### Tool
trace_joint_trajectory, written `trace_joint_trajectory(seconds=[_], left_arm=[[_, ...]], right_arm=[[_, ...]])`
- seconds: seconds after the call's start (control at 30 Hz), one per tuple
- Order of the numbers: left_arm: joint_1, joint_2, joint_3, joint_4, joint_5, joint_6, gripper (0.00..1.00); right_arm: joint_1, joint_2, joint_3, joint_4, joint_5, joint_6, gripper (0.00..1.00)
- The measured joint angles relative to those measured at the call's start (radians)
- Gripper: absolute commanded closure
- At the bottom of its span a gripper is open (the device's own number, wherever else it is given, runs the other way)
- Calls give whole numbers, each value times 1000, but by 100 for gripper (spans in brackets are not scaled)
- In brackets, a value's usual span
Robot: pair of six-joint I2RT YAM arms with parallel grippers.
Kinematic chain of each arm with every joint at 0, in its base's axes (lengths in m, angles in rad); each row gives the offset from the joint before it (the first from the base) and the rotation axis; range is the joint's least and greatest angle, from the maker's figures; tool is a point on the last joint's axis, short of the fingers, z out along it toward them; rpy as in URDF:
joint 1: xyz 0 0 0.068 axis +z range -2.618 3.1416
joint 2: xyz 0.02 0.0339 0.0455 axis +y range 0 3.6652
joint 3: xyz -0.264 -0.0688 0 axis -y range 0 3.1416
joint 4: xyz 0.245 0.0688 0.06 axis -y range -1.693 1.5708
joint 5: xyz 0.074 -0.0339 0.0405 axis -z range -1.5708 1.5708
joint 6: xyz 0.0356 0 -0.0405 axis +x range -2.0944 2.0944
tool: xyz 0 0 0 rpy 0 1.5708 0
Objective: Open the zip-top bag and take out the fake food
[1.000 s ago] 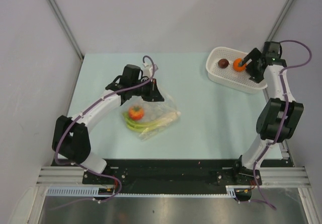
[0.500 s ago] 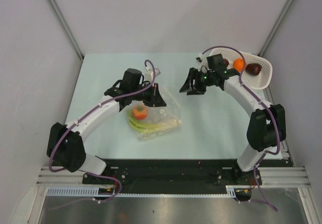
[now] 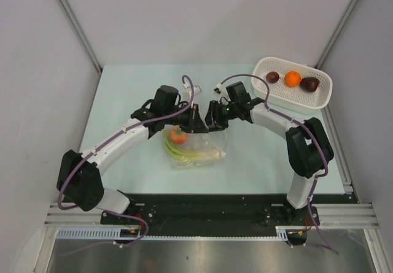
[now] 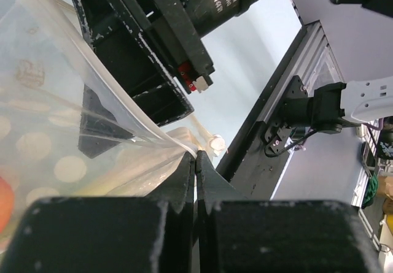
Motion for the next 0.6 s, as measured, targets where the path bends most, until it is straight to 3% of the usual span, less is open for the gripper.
trace_joint_trajectory(seconds=[0.27, 0.47, 0.6], left_arm=[[-7, 0, 10, 3, 0, -17, 100], [-44, 14, 59, 6, 0, -19, 100], [-78, 28, 74, 6, -1, -19, 100]], right_arm=[[31, -2, -140, 168, -4, 93, 60], [48, -3, -259, 315, -21, 188, 53], [48, -3, -303, 401, -31, 245, 44]])
